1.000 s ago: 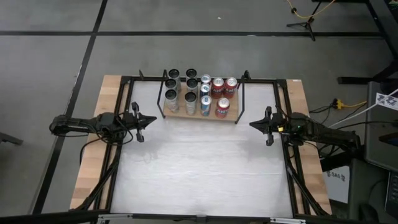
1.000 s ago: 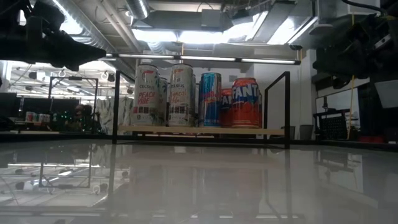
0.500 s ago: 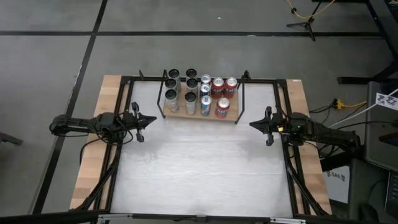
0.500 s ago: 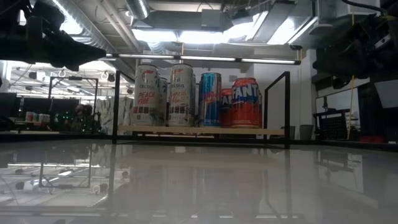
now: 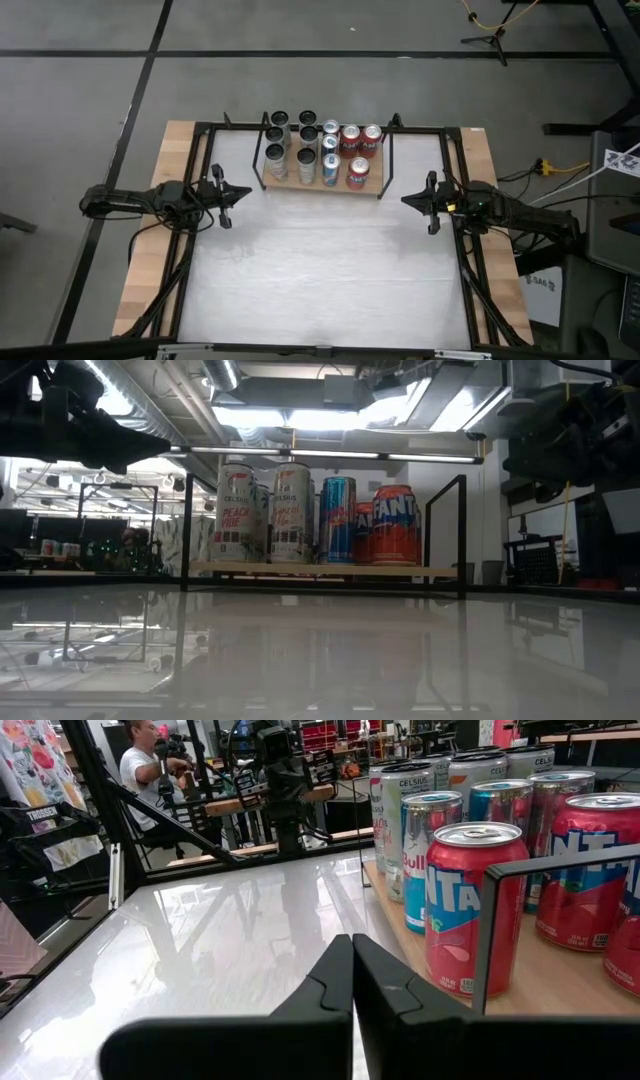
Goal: Place canned beverage on shelf
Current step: Return to Home Position
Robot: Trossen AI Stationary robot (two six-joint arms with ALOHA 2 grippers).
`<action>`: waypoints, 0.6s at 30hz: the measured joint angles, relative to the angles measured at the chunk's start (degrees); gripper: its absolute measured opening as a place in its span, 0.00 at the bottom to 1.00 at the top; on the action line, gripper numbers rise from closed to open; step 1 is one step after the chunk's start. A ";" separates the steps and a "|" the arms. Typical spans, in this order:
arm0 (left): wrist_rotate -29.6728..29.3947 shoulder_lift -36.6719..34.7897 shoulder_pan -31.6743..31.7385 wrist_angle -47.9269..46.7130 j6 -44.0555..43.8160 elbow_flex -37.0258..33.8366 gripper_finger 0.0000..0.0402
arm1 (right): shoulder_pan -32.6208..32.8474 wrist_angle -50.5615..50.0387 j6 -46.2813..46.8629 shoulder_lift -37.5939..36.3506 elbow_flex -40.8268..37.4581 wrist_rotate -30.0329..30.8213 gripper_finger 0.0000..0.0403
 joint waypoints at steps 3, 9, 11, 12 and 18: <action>0.00 0.00 0.00 0.00 0.00 0.00 0.00 | 0.00 0.00 0.02 0.02 0.00 0.00 0.00; 0.00 0.00 0.00 0.02 0.00 0.00 0.00 | 0.00 0.00 0.02 0.00 0.00 0.00 0.00; 0.00 0.00 0.00 0.01 0.01 0.00 0.00 | 0.00 0.01 0.00 0.03 0.00 0.00 0.00; 0.00 0.01 -0.01 0.00 0.01 0.00 0.00 | 0.00 0.04 0.01 0.18 0.00 0.00 0.00; 0.00 0.02 -0.02 0.00 0.00 0.02 0.00 | 0.00 0.04 0.01 0.67 0.00 0.02 0.00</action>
